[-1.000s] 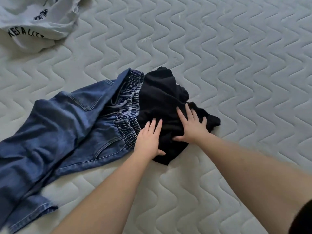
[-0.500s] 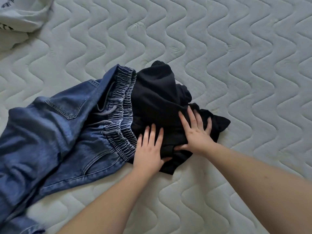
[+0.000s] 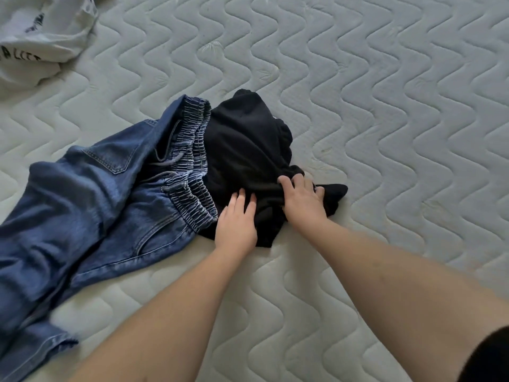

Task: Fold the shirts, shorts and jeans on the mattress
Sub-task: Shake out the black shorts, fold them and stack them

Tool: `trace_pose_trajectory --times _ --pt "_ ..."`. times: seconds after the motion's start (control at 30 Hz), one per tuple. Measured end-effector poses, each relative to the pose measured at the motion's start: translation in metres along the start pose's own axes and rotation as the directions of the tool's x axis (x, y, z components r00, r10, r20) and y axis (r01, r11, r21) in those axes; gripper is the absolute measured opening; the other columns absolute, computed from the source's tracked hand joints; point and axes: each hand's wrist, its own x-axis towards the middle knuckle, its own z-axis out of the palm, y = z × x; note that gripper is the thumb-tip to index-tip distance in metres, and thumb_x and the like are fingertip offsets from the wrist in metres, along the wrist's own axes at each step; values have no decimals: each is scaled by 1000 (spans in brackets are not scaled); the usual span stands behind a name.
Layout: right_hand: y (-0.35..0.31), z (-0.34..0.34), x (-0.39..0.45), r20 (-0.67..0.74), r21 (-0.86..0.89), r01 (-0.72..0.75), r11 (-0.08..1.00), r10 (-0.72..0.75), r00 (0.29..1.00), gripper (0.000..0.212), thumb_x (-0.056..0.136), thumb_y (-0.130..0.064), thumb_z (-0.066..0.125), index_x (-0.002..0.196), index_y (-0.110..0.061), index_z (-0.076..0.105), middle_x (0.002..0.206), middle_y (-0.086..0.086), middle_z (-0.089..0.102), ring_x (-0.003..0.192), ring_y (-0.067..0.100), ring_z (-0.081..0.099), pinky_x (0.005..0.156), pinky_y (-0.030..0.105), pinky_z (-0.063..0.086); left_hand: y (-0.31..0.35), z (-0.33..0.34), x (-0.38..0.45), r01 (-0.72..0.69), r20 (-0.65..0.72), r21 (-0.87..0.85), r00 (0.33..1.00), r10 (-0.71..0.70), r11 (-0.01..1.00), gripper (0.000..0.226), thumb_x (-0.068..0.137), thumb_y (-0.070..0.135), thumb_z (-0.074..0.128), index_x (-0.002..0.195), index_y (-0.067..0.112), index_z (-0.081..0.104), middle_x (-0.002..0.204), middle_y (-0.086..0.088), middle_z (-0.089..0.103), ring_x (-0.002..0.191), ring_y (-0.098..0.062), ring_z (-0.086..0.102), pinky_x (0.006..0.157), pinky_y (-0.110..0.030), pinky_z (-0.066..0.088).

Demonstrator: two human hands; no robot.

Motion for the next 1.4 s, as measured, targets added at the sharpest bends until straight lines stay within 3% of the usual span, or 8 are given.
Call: trace_pose_trajectory --times 0.27,0.63,0.77,0.87,0.97,1.1,1.23,1.4 --pt "18 7 -123 264 -32 -51 998 58 963 43 93 -13 44 133 -25 35 125 6 44 122 30 45 97 46 36 36 27 -104 -28 165 -170 985 56 985 55 98 15 38 152 25 31 163 0 15 151 -16 7 111 -34 33" --pt "126 -7 -288 582 -218 -115 969 224 782 56 84 -25 57 135 -31 36 130 3 43 127 26 42 106 50 29 145 55 -230 -243 423 -317 829 366 917 46 97 43 47 141 29 50 145 7 46 131 -18 45 102 -39 45" --pt "119 -23 -265 665 -52 -217 975 196 720 69 75 -47 62 138 -29 40 137 8 42 131 30 41 109 45 32 130 41 -231 -197 196 -448 930 311 872 46 93 58 47 121 26 64 121 8 62 111 -13 57 93 -33 48" --pt "94 -36 -229 414 47 -328 944 280 866 43 80 -49 57 117 -28 62 123 9 58 118 32 54 98 40 44 104 24 -209 -161 -121 -575 986 111 802 22 97 34 54 100 17 69 99 2 66 94 -16 61 87 -33 47" --pt "65 -45 -189 38 375 -347 859 360 932 17 92 -34 53 96 -21 62 104 8 65 103 33 59 86 39 45 81 2 -175 39 -140 -737 968 -209 675 16 97 25 54 107 19 66 97 3 61 86 -11 59 83 -26 47" --pt "44 -53 -141 208 753 -334 566 277 938 41 95 -34 59 132 -15 54 124 1 60 116 20 57 99 33 44 61 -14 -137 300 58 -783 907 -417 544 23 95 27 53 117 21 60 108 0 62 95 -18 61 87 -33 48" --pt "25 -46 -133 129 579 -188 794 139 982 41 88 -17 66 128 -16 61 123 5 64 111 21 59 97 29 45 55 -16 -127 288 136 -868 922 -363 405 20 96 39 53 112 29 61 103 9 65 98 -14 63 91 -34 50" --pt "-5 -26 -179 162 624 9 781 -141 977 39 83 0 57 111 -21 72 109 -1 67 93 8 59 90 17 41 62 -12 -127 404 409 -912 872 -271 -76 56 91 63 49 134 27 50 128 3 60 111 -18 61 94 -44 53"
